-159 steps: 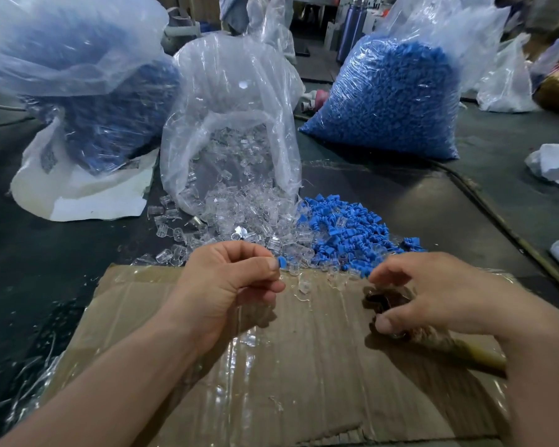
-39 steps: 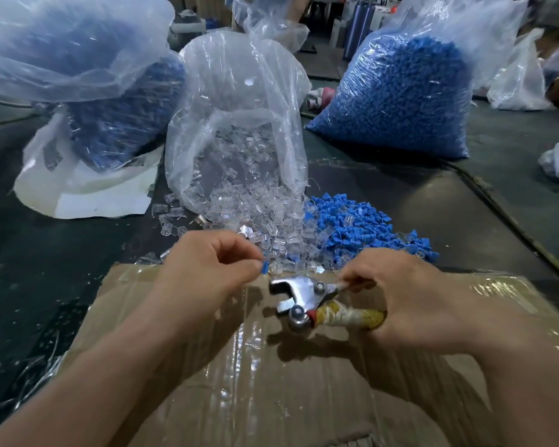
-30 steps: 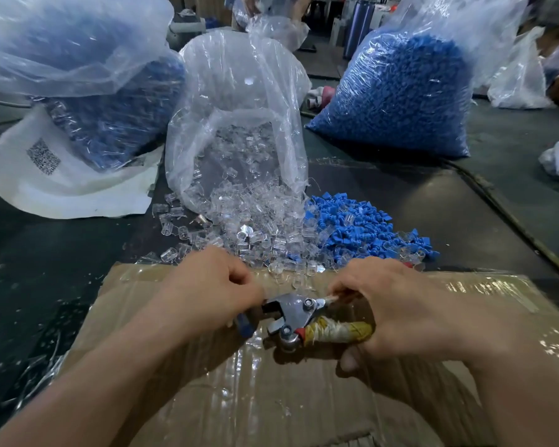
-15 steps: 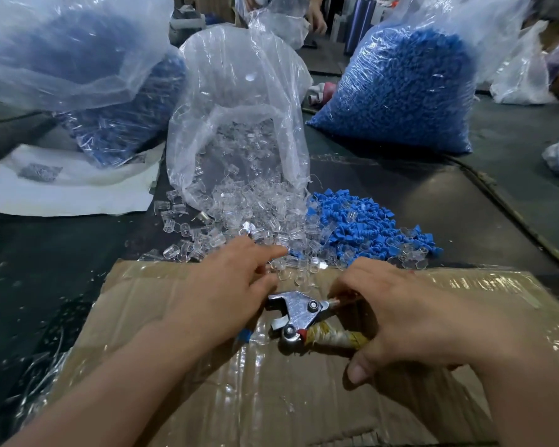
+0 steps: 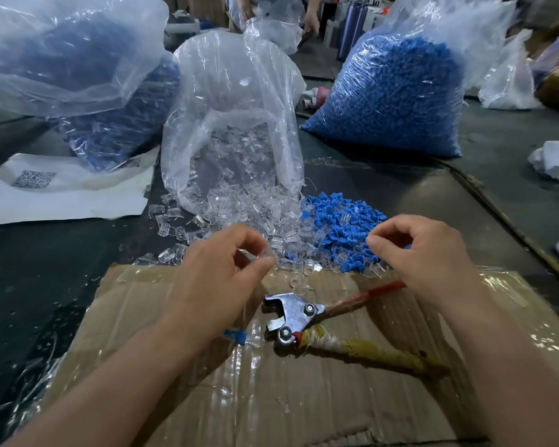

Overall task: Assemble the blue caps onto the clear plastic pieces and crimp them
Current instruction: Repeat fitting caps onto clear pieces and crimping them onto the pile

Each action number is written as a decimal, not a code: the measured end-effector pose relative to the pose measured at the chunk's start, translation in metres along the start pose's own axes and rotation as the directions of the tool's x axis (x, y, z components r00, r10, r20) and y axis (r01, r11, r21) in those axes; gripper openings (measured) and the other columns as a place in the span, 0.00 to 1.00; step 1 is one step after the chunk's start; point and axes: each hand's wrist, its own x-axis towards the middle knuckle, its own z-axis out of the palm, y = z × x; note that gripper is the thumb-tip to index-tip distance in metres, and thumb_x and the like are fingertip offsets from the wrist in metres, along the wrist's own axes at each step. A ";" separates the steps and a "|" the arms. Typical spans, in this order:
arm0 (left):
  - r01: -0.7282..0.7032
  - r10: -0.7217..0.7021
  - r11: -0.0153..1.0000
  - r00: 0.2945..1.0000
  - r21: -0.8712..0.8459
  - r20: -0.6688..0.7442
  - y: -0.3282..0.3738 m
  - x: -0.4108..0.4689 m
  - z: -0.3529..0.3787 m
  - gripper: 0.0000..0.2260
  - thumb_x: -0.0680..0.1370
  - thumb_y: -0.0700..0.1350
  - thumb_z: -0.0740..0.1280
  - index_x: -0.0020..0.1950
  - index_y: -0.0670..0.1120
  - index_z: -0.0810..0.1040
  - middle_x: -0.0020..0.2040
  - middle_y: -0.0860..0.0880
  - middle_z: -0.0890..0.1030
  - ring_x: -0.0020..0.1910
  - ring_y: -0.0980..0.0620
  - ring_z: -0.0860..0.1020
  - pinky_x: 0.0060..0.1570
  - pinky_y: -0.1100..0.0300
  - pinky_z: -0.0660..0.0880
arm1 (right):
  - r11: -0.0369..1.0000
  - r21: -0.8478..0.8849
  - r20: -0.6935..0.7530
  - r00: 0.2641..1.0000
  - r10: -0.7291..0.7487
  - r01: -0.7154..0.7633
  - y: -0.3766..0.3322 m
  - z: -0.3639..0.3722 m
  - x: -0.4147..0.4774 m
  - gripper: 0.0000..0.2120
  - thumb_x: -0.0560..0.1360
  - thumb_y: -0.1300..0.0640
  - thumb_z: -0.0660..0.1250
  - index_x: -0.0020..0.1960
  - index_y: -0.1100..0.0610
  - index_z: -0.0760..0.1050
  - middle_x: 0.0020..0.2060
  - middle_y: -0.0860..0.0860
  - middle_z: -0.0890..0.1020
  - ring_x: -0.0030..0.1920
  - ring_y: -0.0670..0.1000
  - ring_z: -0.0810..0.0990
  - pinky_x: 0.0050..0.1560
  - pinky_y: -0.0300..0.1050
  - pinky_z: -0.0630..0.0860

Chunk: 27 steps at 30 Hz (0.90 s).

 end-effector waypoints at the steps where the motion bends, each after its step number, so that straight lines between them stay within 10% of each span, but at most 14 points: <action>1: -0.003 0.002 0.999 1.000 -0.045 -0.022 0.001 0.000 0.000 0.08 0.70 0.46 0.70 0.39 0.58 0.74 0.34 0.59 0.77 0.38 0.68 0.76 0.35 0.76 0.71 | 1.000 -0.017 0.020 1.000 -0.010 0.011 0.000 0.002 0.000 0.09 0.71 0.54 0.70 0.35 0.44 0.74 0.35 0.41 0.77 0.37 0.40 0.75 0.38 0.33 0.69; 17: 0.046 -0.044 0.991 0.999 -0.124 0.015 0.008 -0.002 -0.005 0.10 0.70 0.41 0.71 0.49 0.53 0.80 0.38 0.61 0.78 0.39 0.69 0.76 0.37 0.79 0.70 | 0.940 -0.299 0.263 0.961 -0.086 0.166 -0.004 0.023 0.003 0.05 0.73 0.50 0.68 0.39 0.45 0.73 0.36 0.40 0.70 0.44 0.45 0.68 0.46 0.39 0.63; 27: 0.373 -0.184 0.687 0.919 -0.623 0.348 0.011 0.001 -0.012 0.09 0.63 0.45 0.71 0.41 0.47 0.83 0.43 0.48 0.84 0.42 0.50 0.83 0.38 0.64 0.78 | 0.925 0.341 0.051 0.979 -0.196 0.167 -0.036 0.014 -0.017 0.05 0.67 0.49 0.68 0.39 0.38 0.75 0.39 0.35 0.80 0.40 0.36 0.78 0.40 0.24 0.70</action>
